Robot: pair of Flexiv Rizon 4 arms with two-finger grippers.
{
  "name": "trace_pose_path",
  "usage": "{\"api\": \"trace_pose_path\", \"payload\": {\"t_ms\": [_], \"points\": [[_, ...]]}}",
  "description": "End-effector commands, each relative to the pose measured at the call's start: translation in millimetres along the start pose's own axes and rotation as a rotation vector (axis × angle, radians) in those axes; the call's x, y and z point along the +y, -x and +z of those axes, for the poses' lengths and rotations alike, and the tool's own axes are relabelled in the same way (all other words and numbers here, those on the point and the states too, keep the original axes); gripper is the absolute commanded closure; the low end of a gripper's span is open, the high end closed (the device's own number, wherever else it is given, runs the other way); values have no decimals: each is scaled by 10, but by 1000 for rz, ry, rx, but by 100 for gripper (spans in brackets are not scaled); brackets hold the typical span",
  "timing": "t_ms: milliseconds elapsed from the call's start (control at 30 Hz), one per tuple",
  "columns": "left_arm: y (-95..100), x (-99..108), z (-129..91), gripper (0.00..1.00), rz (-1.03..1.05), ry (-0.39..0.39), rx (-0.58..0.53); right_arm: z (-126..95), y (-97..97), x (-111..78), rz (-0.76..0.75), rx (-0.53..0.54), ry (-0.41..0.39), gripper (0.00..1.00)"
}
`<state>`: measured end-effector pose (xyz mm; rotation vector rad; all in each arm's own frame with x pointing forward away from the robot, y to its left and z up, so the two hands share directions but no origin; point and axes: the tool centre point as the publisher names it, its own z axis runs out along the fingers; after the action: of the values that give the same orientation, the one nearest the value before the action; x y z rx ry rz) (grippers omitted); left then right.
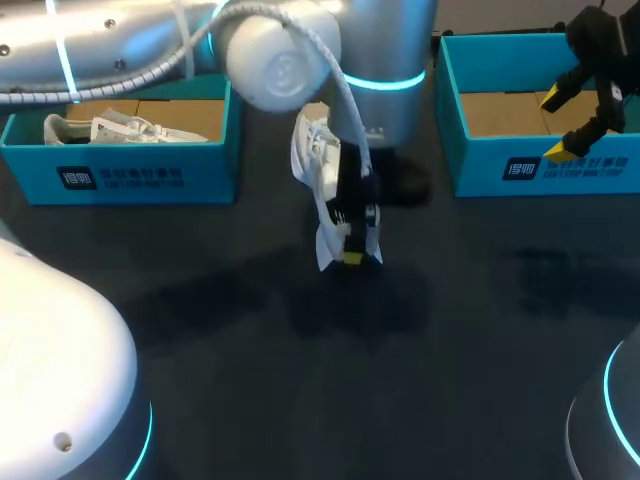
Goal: Take the shoe out of the shoebox, open the shoe tongue, remove and reinsert the insole, then place the shoe into the shoebox
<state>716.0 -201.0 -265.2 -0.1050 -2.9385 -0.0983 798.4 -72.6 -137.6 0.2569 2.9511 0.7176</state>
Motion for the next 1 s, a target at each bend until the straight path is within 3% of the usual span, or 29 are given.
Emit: {"api": "trace_pose_path", "payload": {"t_ms": [33,267,467,1000], "points": [[-27,122,-166,100,20,-17,19,9,12,6,1,2,-3,0],[-67,254,-442,100,51,-23,57,9,12,6,1,2,-3,0],[-132,301,-657,100,11,30,30,9,12,6,1,2,-3,0],[-132,301,-657,100,11,30,30,9,12,6,1,2,-3,0]]}}
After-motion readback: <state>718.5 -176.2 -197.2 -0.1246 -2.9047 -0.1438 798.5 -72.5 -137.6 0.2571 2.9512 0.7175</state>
